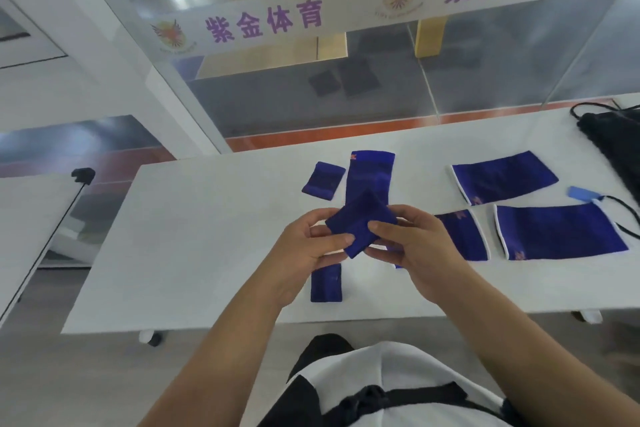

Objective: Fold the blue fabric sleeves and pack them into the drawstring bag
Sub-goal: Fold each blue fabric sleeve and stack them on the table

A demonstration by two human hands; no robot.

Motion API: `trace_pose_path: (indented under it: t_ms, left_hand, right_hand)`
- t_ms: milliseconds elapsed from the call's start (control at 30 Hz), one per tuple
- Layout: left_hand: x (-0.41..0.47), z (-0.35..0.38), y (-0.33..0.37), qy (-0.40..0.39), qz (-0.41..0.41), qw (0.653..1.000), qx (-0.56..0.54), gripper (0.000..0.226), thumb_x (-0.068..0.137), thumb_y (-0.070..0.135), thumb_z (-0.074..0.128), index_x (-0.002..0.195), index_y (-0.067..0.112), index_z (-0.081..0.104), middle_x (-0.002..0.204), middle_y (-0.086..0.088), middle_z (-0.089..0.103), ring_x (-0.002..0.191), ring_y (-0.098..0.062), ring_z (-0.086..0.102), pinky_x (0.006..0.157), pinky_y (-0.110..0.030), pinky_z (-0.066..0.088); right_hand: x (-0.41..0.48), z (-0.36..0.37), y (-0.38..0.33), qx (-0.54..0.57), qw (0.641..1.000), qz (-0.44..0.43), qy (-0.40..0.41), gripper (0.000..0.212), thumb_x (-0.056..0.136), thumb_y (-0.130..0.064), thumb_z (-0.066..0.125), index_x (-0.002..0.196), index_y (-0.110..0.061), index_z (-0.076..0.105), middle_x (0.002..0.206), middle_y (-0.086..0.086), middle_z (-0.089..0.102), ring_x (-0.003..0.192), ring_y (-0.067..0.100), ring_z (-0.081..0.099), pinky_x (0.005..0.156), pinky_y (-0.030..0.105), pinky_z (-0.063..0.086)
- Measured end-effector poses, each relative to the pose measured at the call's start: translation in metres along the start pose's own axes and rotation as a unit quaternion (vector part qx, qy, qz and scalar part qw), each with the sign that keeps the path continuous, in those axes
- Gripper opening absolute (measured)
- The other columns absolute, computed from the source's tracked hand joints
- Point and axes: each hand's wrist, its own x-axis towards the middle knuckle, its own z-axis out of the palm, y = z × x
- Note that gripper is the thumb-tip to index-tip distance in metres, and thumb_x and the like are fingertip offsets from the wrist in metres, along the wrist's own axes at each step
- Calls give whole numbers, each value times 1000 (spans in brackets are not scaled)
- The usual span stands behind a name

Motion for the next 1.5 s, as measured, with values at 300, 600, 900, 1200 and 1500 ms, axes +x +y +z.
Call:
trace_pose_path:
  t_ms: [300, 600, 900, 1200, 1500]
  left_hand:
    - [17, -59, -25, -62, -47, 994, 83, 37, 85, 1, 69, 113, 25, 66, 97, -7, 78, 86, -18, 74, 72, -23, 54]
    - [29, -81, -95, -91, -98, 990, 42, 30, 89, 7, 71, 115, 23, 65, 113, -4, 69, 106, -24, 67, 81, -34, 61]
    - [48, -86, -133, -21, -67, 997, 18, 38, 91, 3, 68, 109, 32, 54, 115, -3, 67, 102, -22, 69, 76, -40, 64]
    - [79, -82, -143, -13, 16, 982, 188, 32, 90, 5, 68, 107, 32, 61, 114, 13, 62, 89, 7, 62, 67, -5, 49]
    - [82, -80, -162, 17, 65, 971, 228, 34, 90, 5, 68, 118, 24, 65, 127, 10, 58, 117, -15, 58, 85, -11, 52]
  right_hand:
    - [10, 32, 18, -324, 946, 6, -22, 15, 88, -17, 75, 101, -23, 72, 85, -3, 75, 82, 14, 72, 70, 24, 59]
    - [10, 52, 97, -300, 938, 162, 66, 12, 94, -4, 63, 95, -14, 71, 96, 7, 75, 88, 24, 73, 78, 40, 63]
    - [39, 58, 134, -248, 947, 116, 167, 16, 94, -3, 62, 94, -18, 57, 99, 10, 68, 88, 31, 71, 70, 51, 63]
    - [74, 53, 150, -357, 918, 53, 166, 26, 90, -1, 63, 86, -27, 64, 94, -2, 70, 76, 15, 69, 63, 27, 58]
    - [78, 49, 157, -435, 889, 37, 141, 16, 90, -9, 66, 95, -24, 65, 108, -2, 65, 93, 19, 62, 82, 39, 59]
